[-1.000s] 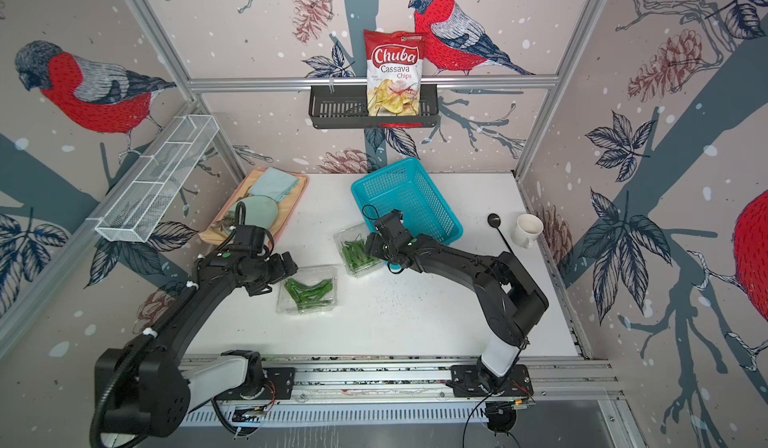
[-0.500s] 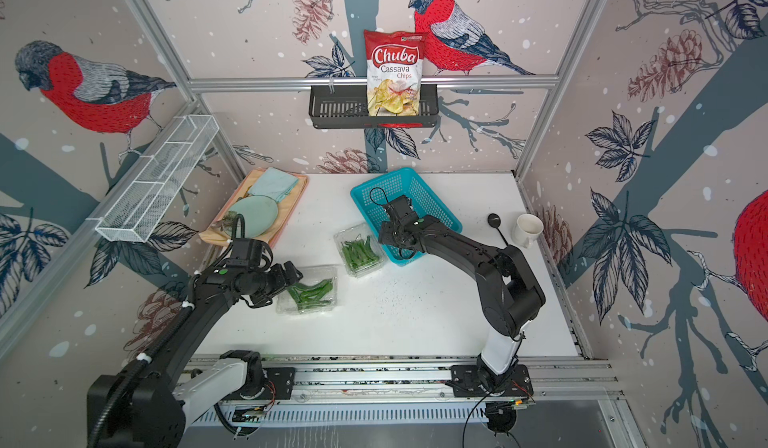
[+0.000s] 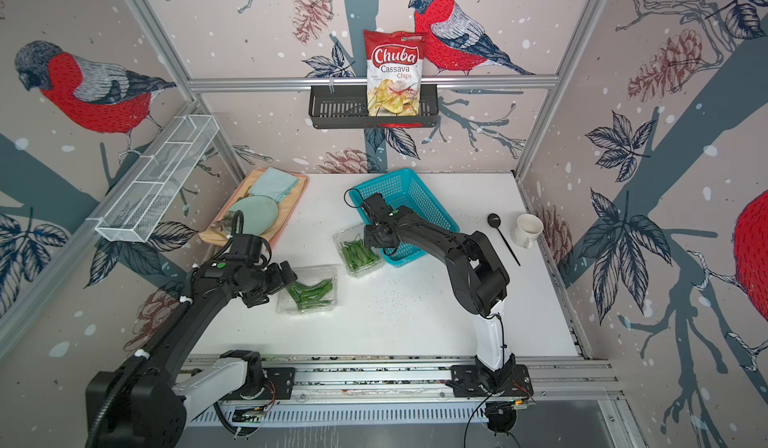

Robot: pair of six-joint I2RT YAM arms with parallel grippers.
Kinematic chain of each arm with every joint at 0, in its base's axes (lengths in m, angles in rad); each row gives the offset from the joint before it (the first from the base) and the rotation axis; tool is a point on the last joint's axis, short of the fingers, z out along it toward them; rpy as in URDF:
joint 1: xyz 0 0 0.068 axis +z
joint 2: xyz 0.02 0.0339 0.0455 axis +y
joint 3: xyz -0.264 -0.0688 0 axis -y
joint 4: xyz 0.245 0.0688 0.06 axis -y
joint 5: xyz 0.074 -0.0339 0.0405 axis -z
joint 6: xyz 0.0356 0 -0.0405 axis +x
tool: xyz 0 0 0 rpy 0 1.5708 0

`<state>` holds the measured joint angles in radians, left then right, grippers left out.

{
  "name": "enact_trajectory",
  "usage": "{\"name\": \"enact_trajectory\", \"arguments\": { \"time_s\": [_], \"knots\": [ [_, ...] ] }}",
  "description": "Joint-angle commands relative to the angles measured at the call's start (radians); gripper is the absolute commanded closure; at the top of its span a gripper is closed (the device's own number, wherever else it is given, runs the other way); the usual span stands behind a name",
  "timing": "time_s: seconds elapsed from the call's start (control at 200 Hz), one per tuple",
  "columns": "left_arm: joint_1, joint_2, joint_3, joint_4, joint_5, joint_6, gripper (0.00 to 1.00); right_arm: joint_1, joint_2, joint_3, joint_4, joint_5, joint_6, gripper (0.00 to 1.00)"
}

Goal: Take small green peppers out of containers
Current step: Move the basket to the center of the board.

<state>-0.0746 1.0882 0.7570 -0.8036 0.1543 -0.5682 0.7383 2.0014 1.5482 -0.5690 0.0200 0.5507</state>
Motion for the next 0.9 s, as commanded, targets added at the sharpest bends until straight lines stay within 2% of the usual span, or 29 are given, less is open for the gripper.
{"name": "enact_trajectory", "arguments": {
  "time_s": [0.0,0.14,0.32,0.475,0.555,0.64,0.77,0.896],
  "knots": [
    [0.001,0.026,-0.016,0.075,0.030,-0.001,0.04,-0.053,-0.021,-0.053,-0.008,0.016,0.023,0.47],
    [-0.015,0.034,-0.025,0.144,0.075,-0.006,0.08,-0.140,-0.086,-0.131,0.026,0.018,0.011,0.55],
    [-0.060,0.027,-0.061,0.276,0.204,-0.026,0.12,-0.253,-0.123,-0.146,0.018,0.012,-0.095,0.55],
    [-0.097,0.014,-0.119,0.362,0.257,-0.075,0.18,-0.270,-0.120,-0.075,-0.028,0.006,-0.192,0.43],
    [-0.106,0.003,-0.157,0.408,0.275,-0.116,0.22,-0.265,-0.109,-0.057,-0.040,-0.020,-0.207,0.32],
    [-0.127,-0.004,-0.176,0.442,0.282,-0.158,0.23,-0.247,-0.112,-0.050,-0.049,-0.017,-0.203,0.26],
    [-0.178,-0.005,-0.135,0.390,0.219,-0.151,0.22,-0.220,-0.161,-0.047,-0.057,-0.010,-0.167,0.20],
    [-0.183,-0.024,-0.074,0.269,0.116,-0.119,0.14,-0.166,-0.202,-0.030,-0.059,-0.035,-0.131,0.14]
  ]
}}
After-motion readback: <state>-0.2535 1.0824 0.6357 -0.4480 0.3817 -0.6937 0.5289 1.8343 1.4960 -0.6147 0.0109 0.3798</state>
